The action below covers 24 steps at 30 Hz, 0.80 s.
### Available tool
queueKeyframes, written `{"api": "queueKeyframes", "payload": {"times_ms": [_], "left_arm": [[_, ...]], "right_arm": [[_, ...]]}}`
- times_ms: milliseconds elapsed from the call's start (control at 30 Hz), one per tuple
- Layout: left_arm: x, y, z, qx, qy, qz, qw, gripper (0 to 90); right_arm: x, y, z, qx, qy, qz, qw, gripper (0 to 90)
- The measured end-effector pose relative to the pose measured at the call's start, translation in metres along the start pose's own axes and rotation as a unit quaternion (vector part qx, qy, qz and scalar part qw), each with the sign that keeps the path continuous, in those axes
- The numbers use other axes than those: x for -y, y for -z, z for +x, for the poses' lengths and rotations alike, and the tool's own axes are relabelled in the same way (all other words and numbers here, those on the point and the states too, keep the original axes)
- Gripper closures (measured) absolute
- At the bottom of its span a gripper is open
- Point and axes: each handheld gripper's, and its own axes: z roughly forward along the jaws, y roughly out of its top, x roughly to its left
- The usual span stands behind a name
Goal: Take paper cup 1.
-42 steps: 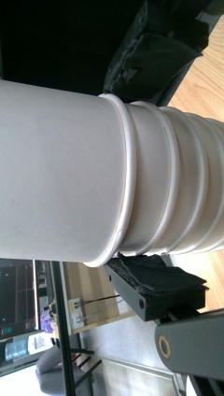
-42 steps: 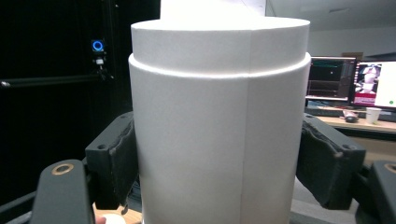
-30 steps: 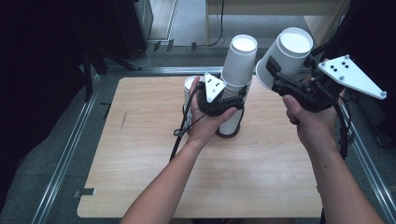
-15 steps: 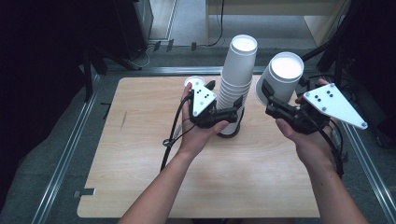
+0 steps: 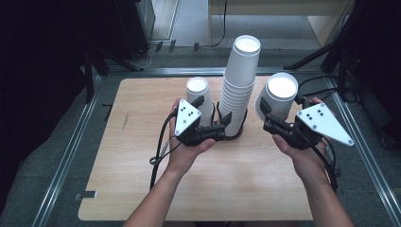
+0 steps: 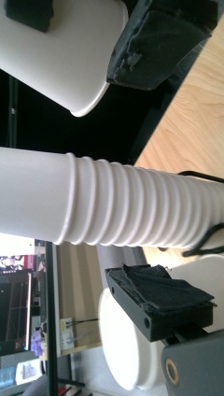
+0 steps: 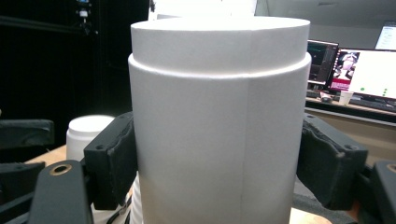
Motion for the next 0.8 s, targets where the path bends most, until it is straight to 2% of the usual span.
{"api": "queueKeyframes", "payload": {"times_ms": [67, 100, 267, 333, 367, 400, 500, 567, 800], "left_arm": [[0.002, 0.003, 0.000, 0.002, 0.004, 0.001, 1.0000, 7.1], [0.005, 0.007, 0.000, 0.005, 0.003, 0.007, 1.0000, 7.1], [0.014, 0.017, 0.001, 0.008, 0.012, 0.022, 0.9996, 7.1], [0.019, 0.022, 0.001, 0.012, 0.020, 0.027, 0.9994, 7.1], [0.025, 0.027, 0.001, 0.014, 0.023, 0.034, 0.9991, 7.1], [0.025, 0.027, 0.001, 0.014, 0.023, 0.034, 0.9991, 7.1], [0.036, 0.034, -0.001, 0.021, 0.030, 0.045, 0.9983, 7.1], [0.041, 0.037, -0.001, 0.023, 0.032, 0.053, 0.9978, 7.1], [0.057, 0.043, 0.000, 0.031, 0.037, 0.069, 0.9965, 7.2]], "right_arm": [[0.003, 0.001, 0.002, -0.001, 0.003, 0.002, 1.0000, 21.4], [0.010, 0.001, 0.006, 0.008, 0.015, 0.006, 0.9998, 21.3], [0.023, 0.004, 0.013, 0.007, 0.031, 0.013, 0.9994, 21.3], [0.031, 0.006, 0.019, 0.003, 0.045, 0.018, 0.9988, 21.3], [0.036, 0.006, 0.022, 0.000, 0.061, 0.019, 0.9979, 21.3], [0.036, 0.006, 0.022, 0.000, 0.061, 0.019, 0.9979, 21.3], [0.051, 0.009, 0.031, 0.007, 0.102, 0.024, 0.9945, 21.4], [0.057, 0.010, 0.035, 0.009, 0.116, 0.026, 0.9928, 21.4], [0.084, 0.011, 0.050, 0.014, 0.186, 0.036, 0.9818, 21.6]]}}
